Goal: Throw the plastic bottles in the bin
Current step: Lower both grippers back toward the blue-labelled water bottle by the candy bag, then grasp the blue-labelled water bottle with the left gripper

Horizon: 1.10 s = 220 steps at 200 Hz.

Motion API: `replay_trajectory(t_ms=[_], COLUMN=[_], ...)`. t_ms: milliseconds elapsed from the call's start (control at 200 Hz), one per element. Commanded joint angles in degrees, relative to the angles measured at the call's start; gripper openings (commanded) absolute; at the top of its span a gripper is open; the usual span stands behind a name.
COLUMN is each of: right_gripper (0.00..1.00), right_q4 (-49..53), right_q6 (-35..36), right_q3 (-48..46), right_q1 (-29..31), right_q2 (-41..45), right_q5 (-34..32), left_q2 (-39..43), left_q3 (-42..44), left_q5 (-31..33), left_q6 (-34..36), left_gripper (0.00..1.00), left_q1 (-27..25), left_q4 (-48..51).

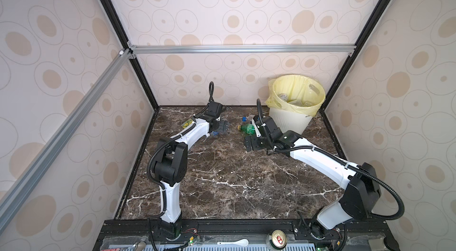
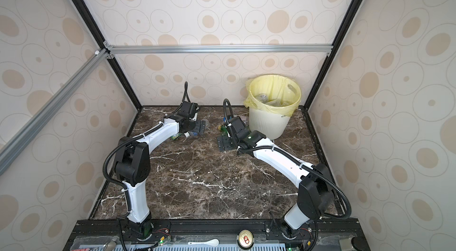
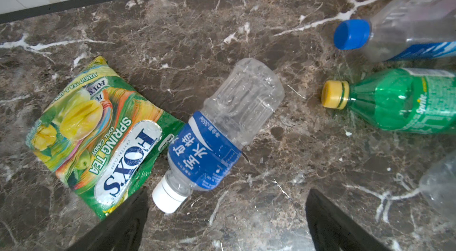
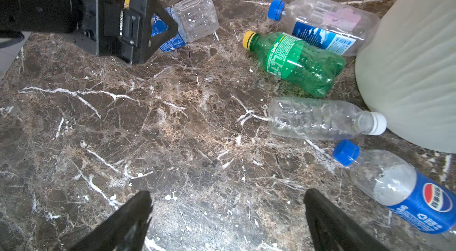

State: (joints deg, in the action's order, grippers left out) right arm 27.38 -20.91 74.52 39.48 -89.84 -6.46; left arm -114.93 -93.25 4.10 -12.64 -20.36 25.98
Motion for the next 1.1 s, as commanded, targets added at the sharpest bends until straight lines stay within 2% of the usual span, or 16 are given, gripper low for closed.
replay_trajectory(t_ms=[0,310,455,1095], right_gripper=[1.00,1.00,1.00,1.00], right_q4=[-1.3,-2.7,-2.9,-3.0], right_q6=[-2.1,-2.8,-2.9,-5.9], right_q3=[0.7,2.7,3.2,-1.0], right_q1=[0.1,0.1,0.2,0.1], right_q2=[-1.4,-5.8,-6.9,-2.8], right_q5=[1.3,2.3,2.7,2.0], left_q2=[-3.1,-11.4,-12.9,-4.6], left_q3=[-5.2,-11.9,-12.3,5.8], left_q5=[-0.6,-3.4,-4.0,-10.7], left_q6=[1.3,1.4,1.3,-2.9], left_gripper=[0.99,0.99,0.98,0.79], left_q1=[0.8,2.0,2.0,1.6], left_q4=[0.7,1.8,2.2,-5.0])
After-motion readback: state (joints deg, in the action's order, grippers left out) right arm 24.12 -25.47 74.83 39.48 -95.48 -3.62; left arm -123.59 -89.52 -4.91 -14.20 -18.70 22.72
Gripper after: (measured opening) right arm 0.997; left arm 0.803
